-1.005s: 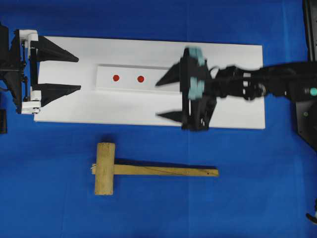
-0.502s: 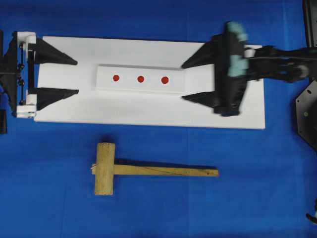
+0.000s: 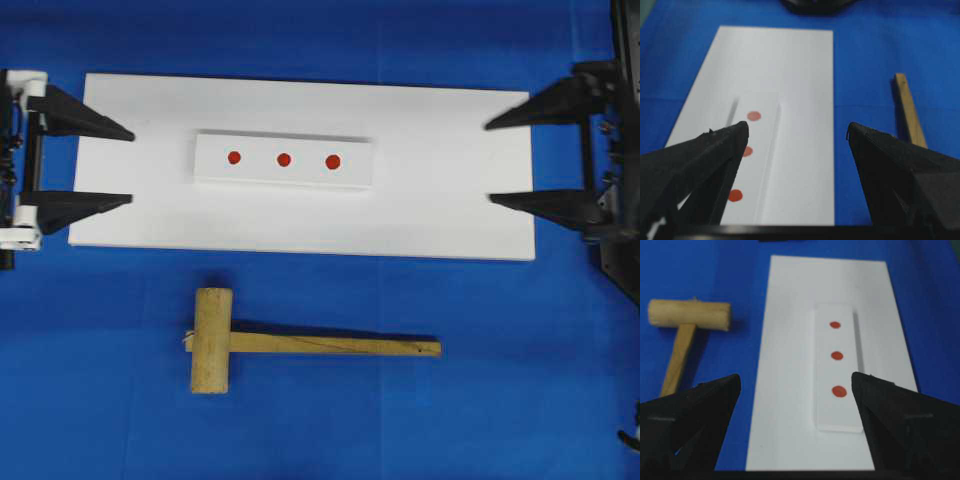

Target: Hit the mark with a hammer.

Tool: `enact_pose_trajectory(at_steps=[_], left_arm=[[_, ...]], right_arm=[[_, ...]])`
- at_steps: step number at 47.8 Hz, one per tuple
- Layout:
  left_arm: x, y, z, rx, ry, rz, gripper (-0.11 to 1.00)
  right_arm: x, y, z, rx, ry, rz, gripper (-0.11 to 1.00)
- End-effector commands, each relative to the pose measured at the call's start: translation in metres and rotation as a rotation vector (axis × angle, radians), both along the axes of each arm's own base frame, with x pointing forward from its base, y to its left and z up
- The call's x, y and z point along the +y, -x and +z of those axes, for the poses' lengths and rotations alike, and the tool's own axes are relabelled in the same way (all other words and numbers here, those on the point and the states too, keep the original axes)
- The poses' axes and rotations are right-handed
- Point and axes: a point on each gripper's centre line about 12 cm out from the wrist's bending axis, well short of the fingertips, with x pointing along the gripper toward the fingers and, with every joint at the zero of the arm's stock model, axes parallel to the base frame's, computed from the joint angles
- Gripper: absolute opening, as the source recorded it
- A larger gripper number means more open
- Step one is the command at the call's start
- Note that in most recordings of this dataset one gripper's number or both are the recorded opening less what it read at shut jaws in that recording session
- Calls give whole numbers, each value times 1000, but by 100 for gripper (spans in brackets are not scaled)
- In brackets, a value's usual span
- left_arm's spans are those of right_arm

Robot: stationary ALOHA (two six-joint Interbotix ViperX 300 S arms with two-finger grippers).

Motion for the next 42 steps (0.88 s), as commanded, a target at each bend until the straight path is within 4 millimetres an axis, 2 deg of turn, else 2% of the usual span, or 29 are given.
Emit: enact_pose_trajectory(at_steps=[1,7,17,26,35,42], left_arm=[[-2,6,6,-36,-17,-10,78],[-3,18,6,-60,-27,-16,78],[-4,38,1,-53,-25,-16,78],[-5,49,-5,-37,-27,-19,78],[-4,52,-10,-34,-27,-17,78],[-4,53,-12,-28,-28,-18,78]], right_arm=[[2,12,4,-42,8,3,82],[6,30,-5,-72,13,7,82],[7,41,-27,-65,1,-2,82],[3,41,-36,-67,-10,-36,82],[-3,39,-54,-44,-52,-91,82],[-4,38,-55,-42,-53,-99,81]])
